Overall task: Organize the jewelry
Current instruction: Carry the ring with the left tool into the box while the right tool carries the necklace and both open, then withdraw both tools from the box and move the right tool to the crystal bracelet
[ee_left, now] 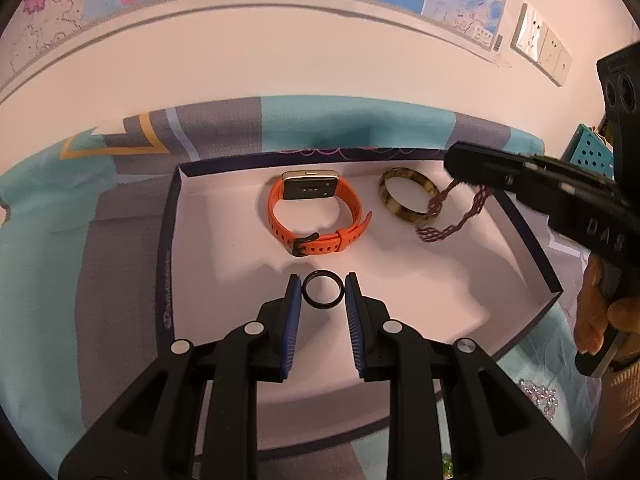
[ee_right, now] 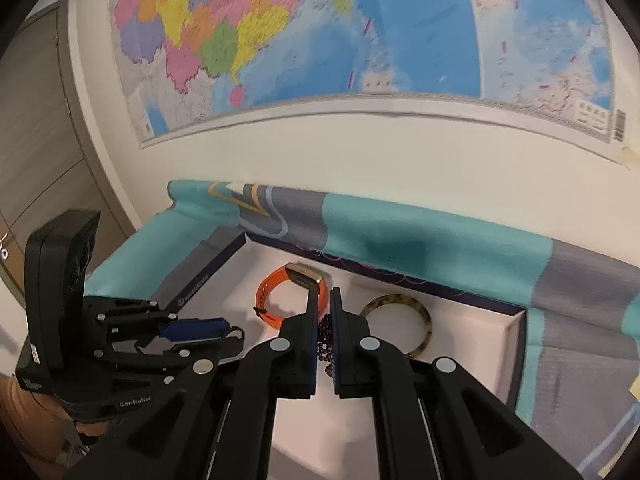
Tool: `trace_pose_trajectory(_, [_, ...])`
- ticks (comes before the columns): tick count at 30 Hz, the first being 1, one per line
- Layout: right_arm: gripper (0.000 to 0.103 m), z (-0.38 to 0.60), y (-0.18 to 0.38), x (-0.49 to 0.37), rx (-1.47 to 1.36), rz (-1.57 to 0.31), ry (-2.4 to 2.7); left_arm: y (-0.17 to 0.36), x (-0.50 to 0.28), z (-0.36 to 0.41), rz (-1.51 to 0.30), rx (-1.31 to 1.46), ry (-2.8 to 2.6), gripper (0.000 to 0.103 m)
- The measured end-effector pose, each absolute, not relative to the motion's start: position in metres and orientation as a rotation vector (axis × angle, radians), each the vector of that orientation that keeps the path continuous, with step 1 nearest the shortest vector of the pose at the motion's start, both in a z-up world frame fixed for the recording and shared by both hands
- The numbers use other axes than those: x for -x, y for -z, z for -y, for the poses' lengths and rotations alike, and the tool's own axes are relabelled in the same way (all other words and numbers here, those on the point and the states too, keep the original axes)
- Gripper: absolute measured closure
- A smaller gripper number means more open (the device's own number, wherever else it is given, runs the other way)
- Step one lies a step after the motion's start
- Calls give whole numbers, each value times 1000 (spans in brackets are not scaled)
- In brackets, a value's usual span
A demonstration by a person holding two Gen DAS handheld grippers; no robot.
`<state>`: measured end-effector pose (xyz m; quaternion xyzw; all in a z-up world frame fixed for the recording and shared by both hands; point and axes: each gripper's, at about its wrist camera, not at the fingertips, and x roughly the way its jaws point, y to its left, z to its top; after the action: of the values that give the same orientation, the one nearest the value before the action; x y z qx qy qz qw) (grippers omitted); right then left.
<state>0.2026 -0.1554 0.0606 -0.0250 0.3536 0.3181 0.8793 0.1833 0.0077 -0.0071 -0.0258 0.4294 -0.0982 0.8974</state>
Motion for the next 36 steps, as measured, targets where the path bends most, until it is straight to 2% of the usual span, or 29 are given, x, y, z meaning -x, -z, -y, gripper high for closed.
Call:
trace_pose_trajectory(14, [99,155,-16,-188,224,-859,-691,19,-189,-3,-918,45,203,80])
trace_pose_trajectory(26, [97,149,-8,-197,329,-835,-592,18,-199,0,-916,40,188,80])
trace_pose_trajectory(28, [94,151,-8,-199,318,-836,-583,18,-199,1,-915,34,187,80])
trace_pose_trajectory(30, [84,153,-8,-200,304,-838,-569,18,-198,1,-913,31,187,80])
trace_pose_trajectory(33, [83,158,-12,-196,277,-833,-571,16,-195,0,-903,31,185,70])
trace_pose_trajectory(36, [73,166,-20,-191,231,-817,-565,9,-189,0,-874,21,176,62])
